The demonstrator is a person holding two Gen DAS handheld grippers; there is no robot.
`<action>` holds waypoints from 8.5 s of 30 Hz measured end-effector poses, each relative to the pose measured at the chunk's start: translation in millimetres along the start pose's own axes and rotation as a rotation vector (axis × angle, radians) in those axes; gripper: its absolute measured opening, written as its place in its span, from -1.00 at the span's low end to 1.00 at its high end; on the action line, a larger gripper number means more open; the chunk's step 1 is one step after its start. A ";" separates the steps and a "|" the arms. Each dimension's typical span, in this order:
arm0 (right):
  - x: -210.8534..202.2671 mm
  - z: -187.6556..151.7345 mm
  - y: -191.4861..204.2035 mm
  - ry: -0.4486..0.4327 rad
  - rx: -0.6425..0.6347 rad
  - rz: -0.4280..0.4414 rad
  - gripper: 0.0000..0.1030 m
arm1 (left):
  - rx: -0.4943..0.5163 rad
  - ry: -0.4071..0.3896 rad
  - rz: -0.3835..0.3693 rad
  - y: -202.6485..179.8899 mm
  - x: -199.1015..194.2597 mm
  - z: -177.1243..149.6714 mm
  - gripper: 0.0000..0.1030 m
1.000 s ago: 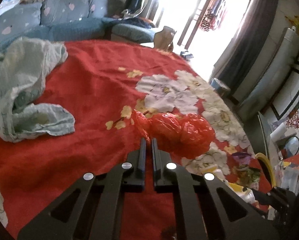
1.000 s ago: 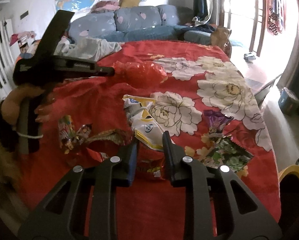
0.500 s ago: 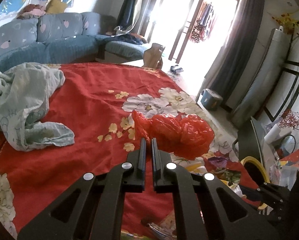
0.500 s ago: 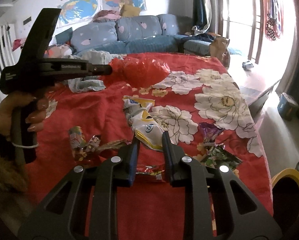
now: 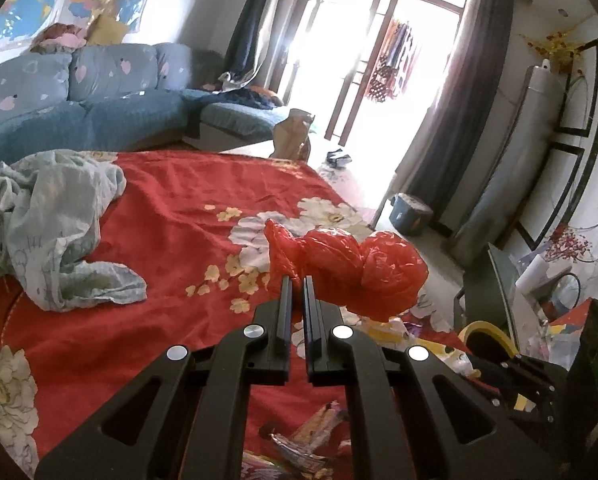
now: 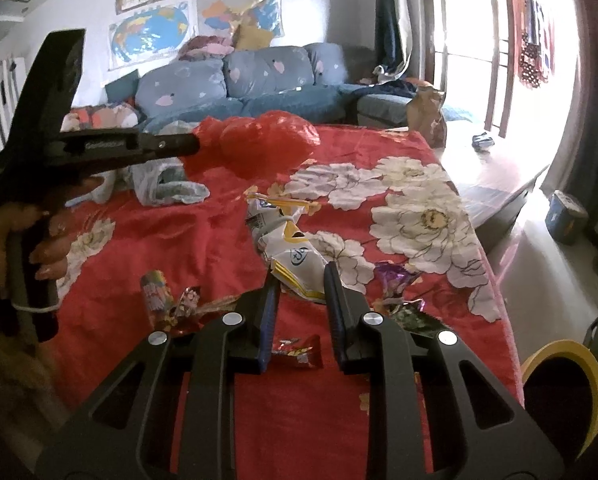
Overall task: Collect trash
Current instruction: 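Carry the red bag toward the bin while the right gripper grasps a yellow-white wrapper, then move both tools over the yellow bin and open both grippers to drop items, then move both tools back over the bedspread toward the red snack tubes, then grasp a red snack tube with the right gripper while the left gripper grasps a red can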
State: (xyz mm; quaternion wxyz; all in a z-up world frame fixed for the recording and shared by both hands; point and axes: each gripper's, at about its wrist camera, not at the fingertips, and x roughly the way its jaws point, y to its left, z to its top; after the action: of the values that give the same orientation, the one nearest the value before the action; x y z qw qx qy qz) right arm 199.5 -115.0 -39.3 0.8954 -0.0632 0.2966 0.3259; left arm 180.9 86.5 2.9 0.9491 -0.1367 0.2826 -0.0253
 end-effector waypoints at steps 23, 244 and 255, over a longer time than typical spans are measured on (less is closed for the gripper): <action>-46.8 9.0 -62.8 -0.087 0.107 -0.151 -0.68 | 0.096 -0.034 -0.088 -52.8 -24.5 -0.5 -0.90; 72.0 -60.6 55.2 0.255 -0.305 0.095 -0.87 | -0.287 0.274 0.018 60.5 15.7 -123.4 0.14; 50.1 -62.0 43.6 0.254 -0.244 0.099 -0.89 | -0.305 0.261 -0.024 65.8 8.4 -116.4 -0.13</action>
State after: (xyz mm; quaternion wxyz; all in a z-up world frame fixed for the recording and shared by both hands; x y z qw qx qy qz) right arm 172.7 -72.6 -115.1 0.8194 -0.1974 0.3683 0.3924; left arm 122.9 120.2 -113.0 0.8723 -0.2778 0.4023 -0.0111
